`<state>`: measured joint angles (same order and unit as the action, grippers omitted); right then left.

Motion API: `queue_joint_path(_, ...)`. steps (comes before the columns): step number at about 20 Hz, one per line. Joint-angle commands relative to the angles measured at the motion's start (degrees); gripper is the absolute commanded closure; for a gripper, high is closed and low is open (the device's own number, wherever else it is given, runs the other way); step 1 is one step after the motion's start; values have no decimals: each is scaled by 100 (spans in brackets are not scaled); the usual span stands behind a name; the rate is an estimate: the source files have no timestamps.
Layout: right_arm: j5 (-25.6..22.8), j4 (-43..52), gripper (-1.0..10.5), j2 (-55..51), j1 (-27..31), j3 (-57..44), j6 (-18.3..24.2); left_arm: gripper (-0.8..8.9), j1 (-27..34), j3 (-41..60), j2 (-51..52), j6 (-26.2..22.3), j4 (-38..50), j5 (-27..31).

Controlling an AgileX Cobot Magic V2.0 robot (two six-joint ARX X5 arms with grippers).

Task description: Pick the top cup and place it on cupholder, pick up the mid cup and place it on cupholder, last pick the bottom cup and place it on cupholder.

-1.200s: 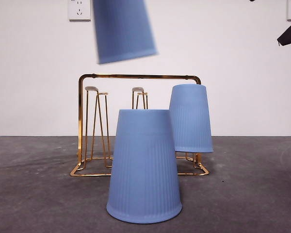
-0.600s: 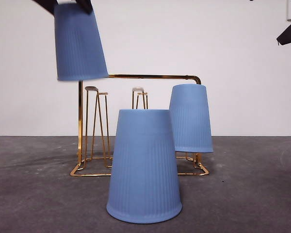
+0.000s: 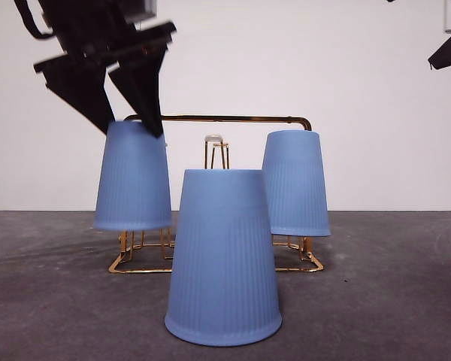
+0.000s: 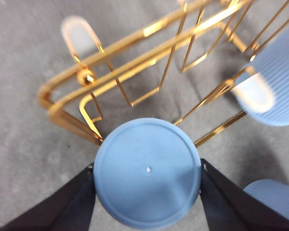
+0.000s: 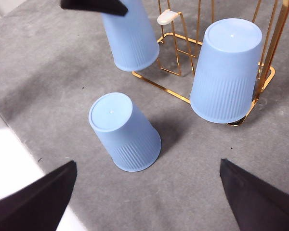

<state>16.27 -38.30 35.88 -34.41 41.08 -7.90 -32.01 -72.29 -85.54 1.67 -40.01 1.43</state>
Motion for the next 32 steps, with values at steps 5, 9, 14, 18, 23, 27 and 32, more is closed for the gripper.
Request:
queue_joint_path(5,-22,63,474,33,-37,50,48,636,-24,-127,-422,98,4,-22)
queue_joint_path(9,-22,98,474,33,-37,50,46,520,-31,-127,-280,116,-157,-22)
queue_joint_path(14,-20,208,473,39,-37,50,35,496,-31,-127,227,116,-223,-22)
queue_joint_path(18,-11,282,473,118,-37,68,2,496,-31,-127,748,114,-212,-22)
queue_joint_path(23,44,282,473,221,-37,68,-13,469,-31,-127,833,136,-313,-92)
queue_joint_path(27,46,319,473,221,-39,68,-11,431,-31,-127,824,157,-328,-223)
queue_joint_path(32,177,317,473,223,-39,68,-11,431,-31,-127,824,160,-391,-223)
